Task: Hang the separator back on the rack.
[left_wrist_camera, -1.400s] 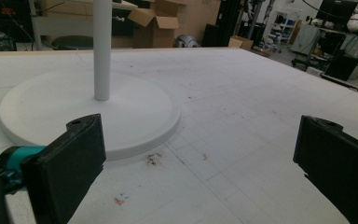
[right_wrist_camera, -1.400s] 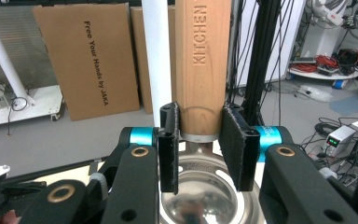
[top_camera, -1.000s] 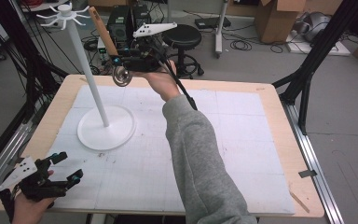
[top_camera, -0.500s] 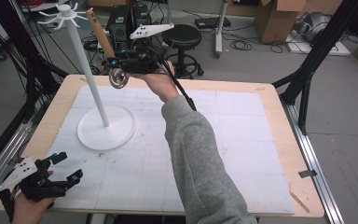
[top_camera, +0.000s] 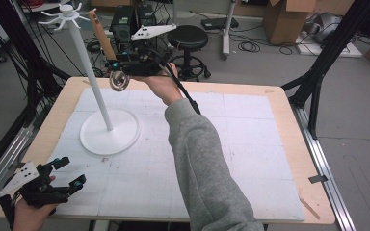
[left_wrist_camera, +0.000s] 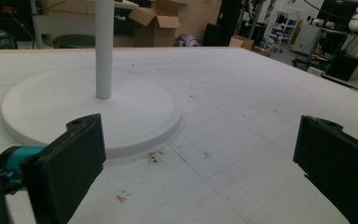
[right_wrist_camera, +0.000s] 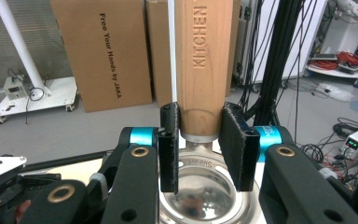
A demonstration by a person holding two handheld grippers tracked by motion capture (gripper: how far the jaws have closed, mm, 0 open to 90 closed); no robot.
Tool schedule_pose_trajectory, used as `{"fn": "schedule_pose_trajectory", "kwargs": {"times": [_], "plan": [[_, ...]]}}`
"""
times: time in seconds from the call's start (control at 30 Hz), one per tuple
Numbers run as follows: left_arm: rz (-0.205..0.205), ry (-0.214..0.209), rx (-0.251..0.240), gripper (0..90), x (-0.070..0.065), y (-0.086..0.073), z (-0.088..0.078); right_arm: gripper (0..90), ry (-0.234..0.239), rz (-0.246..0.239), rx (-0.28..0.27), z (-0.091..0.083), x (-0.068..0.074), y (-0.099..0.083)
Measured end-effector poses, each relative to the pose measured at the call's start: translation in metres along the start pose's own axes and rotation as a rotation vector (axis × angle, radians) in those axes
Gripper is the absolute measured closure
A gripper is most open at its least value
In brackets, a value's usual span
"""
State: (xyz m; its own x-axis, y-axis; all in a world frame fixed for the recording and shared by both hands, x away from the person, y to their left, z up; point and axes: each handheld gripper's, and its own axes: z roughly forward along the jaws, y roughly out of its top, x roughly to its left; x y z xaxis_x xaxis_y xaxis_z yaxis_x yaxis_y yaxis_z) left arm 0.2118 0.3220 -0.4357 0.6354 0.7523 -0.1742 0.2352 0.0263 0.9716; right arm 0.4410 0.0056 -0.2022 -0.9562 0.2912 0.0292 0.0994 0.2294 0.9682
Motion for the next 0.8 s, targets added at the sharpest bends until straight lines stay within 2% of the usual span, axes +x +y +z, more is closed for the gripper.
{"fn": "schedule_pose_trajectory", "kwargs": {"times": [0.8], "plan": [[0.001,0.006,-0.007,2.6,0.001,0.0,-0.003,70.0,0.008,-0.011,0.031,0.013,0.003,-0.003]]}}
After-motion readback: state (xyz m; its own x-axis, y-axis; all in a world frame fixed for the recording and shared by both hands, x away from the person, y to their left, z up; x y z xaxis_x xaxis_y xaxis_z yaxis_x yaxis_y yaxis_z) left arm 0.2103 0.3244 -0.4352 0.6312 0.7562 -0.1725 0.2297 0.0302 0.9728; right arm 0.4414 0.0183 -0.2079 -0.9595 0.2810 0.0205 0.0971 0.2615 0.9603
